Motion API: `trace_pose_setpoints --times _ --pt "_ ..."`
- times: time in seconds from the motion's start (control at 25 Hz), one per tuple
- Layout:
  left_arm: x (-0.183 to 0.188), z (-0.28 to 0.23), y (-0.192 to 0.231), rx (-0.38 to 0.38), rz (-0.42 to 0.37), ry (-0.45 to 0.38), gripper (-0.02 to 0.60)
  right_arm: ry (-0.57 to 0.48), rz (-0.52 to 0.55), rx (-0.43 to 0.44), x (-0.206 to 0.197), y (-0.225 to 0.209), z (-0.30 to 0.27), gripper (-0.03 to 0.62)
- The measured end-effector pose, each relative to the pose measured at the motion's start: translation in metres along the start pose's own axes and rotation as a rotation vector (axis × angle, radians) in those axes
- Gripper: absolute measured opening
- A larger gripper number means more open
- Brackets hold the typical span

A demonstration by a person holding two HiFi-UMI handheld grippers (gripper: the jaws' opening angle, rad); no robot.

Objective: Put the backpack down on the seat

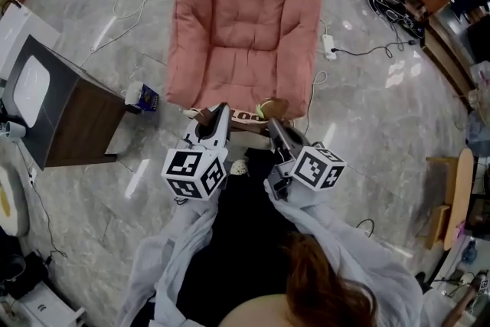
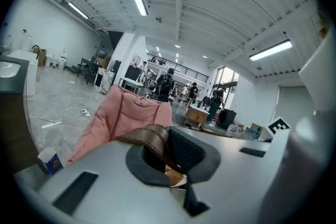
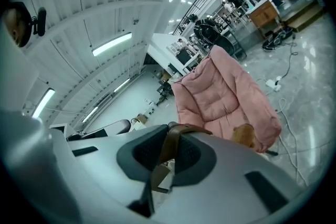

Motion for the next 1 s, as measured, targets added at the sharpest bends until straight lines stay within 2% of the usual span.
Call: trace_pose_setpoints --times 0.2,0.52,0.64,1.0 --pt "0.004 -0.014 0.011 0.026 0.031 -0.015 0.014 0.031 0.014 0.008 0.011 -0.007 -0.020 0.032" --pt "0.016 -0.072 0.040 0.085 0.072 0.006 0.014 0.091 -0.019 0.029 0.047 -0.034 -0.077 0.032" --pt "0.021 -0.094 0.048 0.097 0.103 0.017 0.014 0.120 -0.021 0.047 0.061 -0.045 -0.095 0.032" --pt "0.032 -0.162 0.069 0.119 0.126 0.048 0.014 0.157 -0.088 0.038 0.102 -0.079 -0.144 0.034"
Point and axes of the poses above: the fingertips, and each gripper's own axes: z backward along the fingers, y to its left, x out of its top, the point moved 3 cm from there along z, backward along the fingers, and after that the axes turned 5 degrees about x, right-handed, at the moved point
